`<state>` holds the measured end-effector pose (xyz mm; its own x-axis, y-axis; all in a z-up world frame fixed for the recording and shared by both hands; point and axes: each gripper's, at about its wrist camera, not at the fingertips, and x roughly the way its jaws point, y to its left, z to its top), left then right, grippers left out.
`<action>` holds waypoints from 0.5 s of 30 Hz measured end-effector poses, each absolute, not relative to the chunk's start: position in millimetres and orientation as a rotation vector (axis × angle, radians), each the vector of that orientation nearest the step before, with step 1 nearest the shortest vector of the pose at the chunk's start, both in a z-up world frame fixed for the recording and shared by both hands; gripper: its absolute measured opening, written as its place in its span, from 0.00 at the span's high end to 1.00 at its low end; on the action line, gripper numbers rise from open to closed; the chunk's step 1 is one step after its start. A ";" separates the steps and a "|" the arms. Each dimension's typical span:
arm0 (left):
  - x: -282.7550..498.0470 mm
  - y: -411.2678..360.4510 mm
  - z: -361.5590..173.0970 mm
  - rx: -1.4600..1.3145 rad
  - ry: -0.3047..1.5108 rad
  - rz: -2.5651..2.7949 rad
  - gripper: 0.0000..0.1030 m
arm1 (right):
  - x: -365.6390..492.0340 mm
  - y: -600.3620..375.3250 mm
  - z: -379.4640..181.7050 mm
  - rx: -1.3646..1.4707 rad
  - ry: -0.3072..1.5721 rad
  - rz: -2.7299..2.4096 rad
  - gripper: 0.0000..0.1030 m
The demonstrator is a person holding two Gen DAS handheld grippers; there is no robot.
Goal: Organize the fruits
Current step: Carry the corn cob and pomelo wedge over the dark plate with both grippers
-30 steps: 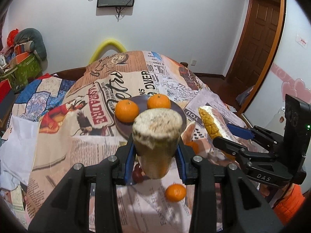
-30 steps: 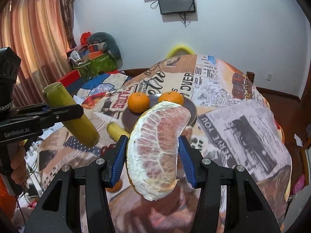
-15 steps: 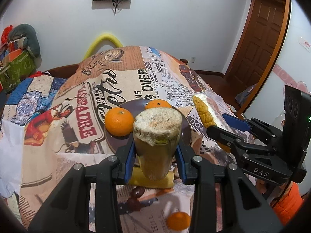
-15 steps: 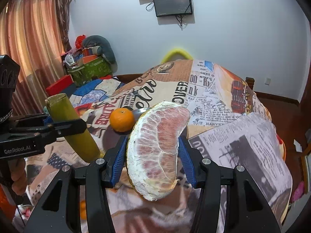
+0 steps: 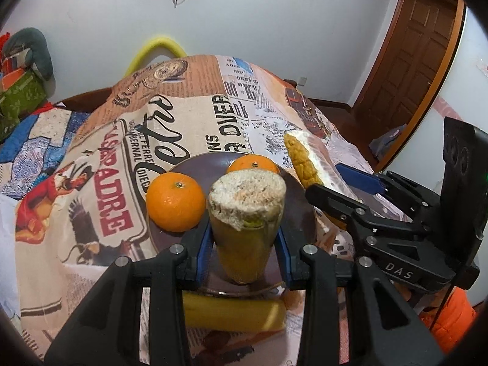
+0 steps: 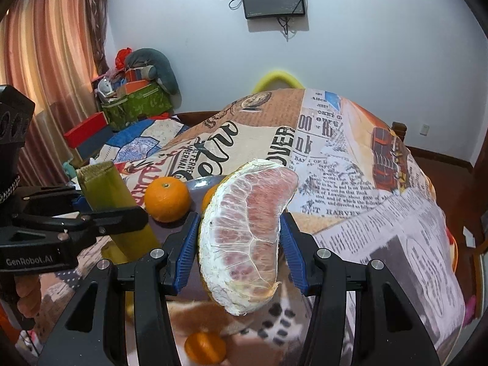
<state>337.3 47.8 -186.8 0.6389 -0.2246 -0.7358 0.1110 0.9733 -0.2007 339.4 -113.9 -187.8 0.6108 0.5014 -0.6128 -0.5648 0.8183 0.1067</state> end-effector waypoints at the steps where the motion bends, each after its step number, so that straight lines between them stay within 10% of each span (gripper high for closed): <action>1: 340.9 48.9 -189.2 -0.146 0.863 -0.192 0.64 | 342.3 -111.8 -188.3 -0.107 0.672 0.619 0.52; 15: 384.8 57.7 -203.6 -0.177 0.896 -0.181 0.64 | 368.5 -97.2 -206.2 -0.160 0.699 0.664 0.52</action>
